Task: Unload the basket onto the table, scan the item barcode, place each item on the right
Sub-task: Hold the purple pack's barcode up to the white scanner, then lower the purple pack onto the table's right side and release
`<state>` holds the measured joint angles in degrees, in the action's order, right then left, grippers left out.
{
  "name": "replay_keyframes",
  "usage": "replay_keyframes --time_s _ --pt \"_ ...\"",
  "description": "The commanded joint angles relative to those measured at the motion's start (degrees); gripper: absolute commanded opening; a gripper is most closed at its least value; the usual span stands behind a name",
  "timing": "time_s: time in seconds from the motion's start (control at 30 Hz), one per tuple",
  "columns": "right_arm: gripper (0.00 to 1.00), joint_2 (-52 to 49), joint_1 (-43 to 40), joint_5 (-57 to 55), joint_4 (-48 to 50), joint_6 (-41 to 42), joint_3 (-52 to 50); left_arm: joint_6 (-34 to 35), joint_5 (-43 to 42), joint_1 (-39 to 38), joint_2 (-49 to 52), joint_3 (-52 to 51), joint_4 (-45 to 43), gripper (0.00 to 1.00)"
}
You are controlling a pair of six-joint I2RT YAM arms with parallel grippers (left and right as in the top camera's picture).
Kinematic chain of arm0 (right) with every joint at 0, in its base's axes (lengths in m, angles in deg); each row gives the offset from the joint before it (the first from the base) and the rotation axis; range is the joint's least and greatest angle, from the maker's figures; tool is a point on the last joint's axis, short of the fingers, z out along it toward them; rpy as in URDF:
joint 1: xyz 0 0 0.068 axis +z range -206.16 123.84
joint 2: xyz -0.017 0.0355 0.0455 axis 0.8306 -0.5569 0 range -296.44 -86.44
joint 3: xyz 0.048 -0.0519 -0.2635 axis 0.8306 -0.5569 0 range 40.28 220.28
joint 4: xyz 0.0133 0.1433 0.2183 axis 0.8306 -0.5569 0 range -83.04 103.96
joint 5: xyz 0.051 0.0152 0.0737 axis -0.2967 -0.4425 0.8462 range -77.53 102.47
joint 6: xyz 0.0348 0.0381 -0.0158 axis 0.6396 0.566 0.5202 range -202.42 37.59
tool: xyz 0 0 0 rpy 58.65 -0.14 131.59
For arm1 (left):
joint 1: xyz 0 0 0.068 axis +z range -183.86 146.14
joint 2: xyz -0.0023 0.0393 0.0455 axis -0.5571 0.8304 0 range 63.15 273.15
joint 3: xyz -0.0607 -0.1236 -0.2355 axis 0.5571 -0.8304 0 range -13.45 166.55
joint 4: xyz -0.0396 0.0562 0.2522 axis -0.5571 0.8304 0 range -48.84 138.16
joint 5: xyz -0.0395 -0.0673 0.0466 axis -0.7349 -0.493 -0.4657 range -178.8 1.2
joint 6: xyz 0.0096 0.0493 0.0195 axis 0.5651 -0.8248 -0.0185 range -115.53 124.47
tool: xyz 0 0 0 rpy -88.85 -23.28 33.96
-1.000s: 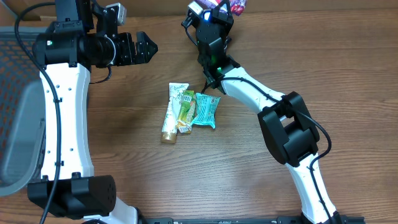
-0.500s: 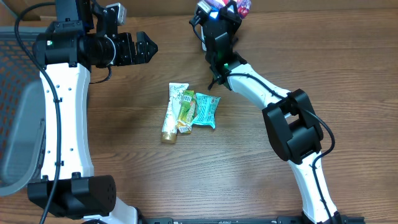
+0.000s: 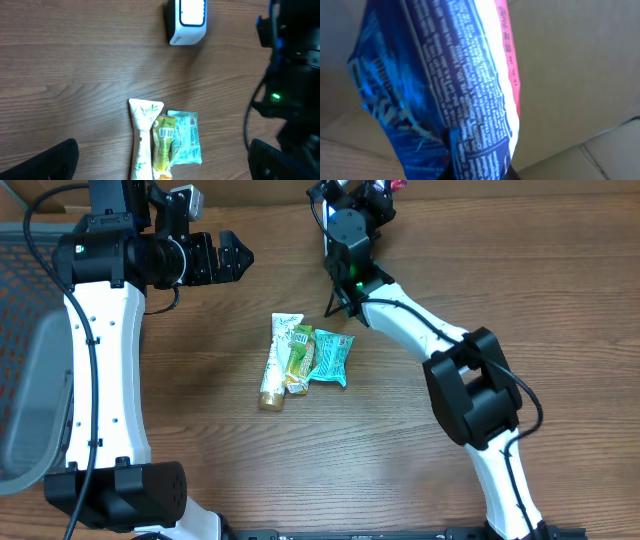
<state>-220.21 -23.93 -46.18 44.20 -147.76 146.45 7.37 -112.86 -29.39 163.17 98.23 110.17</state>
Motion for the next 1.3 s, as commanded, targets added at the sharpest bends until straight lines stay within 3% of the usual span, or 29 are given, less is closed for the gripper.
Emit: replay_keyframes --time_s 0.0,0.13,0.27,0.43,0.6,0.83,1.1,1.27 --pt "0.04 9.35 1.05 -2.47 -12.41 8.07 1.11 0.33 0.28 -0.37 0.15 0.02 -0.04 1.0" --pt "0.04 13.22 1.05 10.36 -38.51 19.39 1.11 0.33 0.28 -0.37 0.15 0.02 -0.07 0.99" --pt "0.04 17.38 1.05 16.41 -50.36 35.12 1.11 0.33 0.28 -0.37 0.15 0.02 -0.04 0.99" --pt "0.04 27.76 -1.42 38.8 -66.42 57.35 1.11 0.33 0.28 -0.37 0.15 0.02 -0.04 0.99" --pt "0.04 34.64 -10.03 58.99 -79.69 78.16 1.11 0.33 0.28 -0.37 0.15 0.02 -0.07 1.0" --pt "0.04 31.98 -30.08 78.44 -94.86 81.88 -2.19 0.33 0.28 -0.37 0.15 0.02 -0.07 1.0" --pt "0.04 28.98 -44.19 79.95 -92.39 82.44 -13.64 0.33 0.28 -0.37 0.15 0.02 -0.07 1.0" --pt "0.04 28.96 -51.78 79.76 -86.01 87.91 -24.02 0.33 0.28 -0.37 0.15 0.02 -0.04 1.0"
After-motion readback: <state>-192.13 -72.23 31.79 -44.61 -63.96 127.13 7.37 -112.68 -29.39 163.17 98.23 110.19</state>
